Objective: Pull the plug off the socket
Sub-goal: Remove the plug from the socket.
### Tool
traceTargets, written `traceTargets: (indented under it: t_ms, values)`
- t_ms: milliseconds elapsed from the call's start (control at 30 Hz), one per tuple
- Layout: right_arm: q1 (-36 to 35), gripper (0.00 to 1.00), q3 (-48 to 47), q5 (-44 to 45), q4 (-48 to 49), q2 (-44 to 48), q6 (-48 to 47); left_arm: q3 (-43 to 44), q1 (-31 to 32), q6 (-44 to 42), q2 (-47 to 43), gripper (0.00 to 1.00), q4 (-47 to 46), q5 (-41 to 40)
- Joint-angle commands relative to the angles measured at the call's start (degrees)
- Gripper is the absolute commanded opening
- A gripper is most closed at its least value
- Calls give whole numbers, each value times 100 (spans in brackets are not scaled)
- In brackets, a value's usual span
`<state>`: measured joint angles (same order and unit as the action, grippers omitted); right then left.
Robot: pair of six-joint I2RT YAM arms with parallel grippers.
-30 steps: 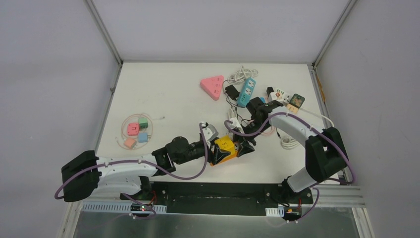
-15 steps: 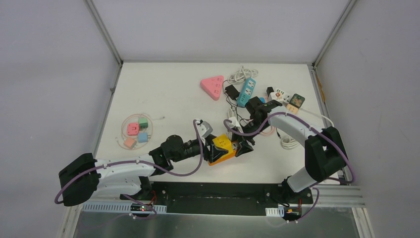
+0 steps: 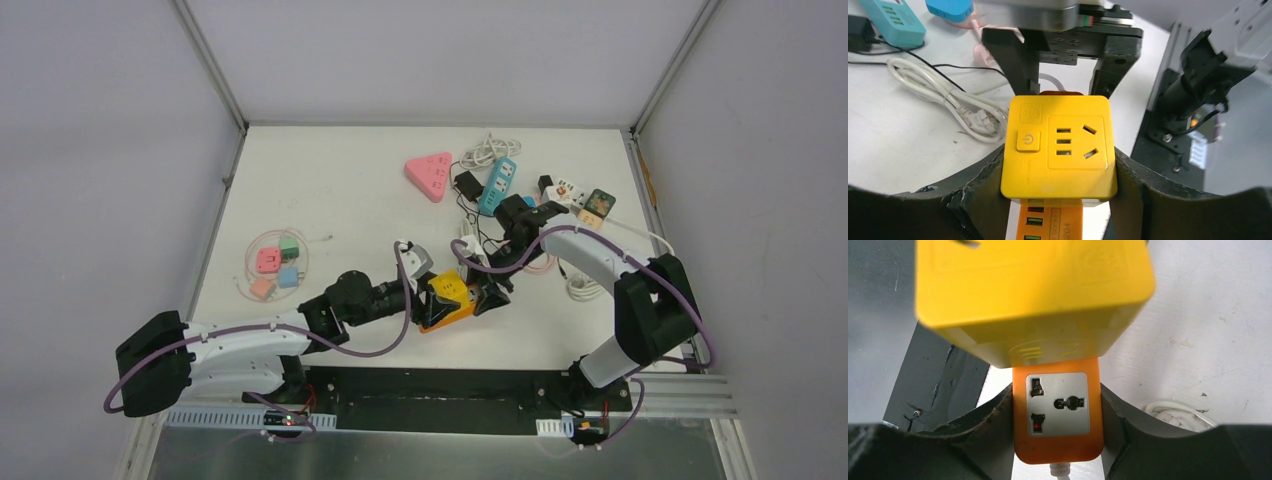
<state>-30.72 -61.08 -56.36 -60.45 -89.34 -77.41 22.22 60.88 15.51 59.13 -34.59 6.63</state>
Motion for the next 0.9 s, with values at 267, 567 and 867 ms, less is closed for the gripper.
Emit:
traceTargets:
  t_ms: [267,567,867]
  values:
    - [57,0,-97,354,-204,-64,33,554,-2,-75,-732,0,259,-793]
    - [140,0,-159,333,-304,81,12,1017,-21,-355,-1097,0,2218,-932]
    - [234,0,-237,354,-480,121,-116,1041,-640,254,-1330,0,3091,-1608]
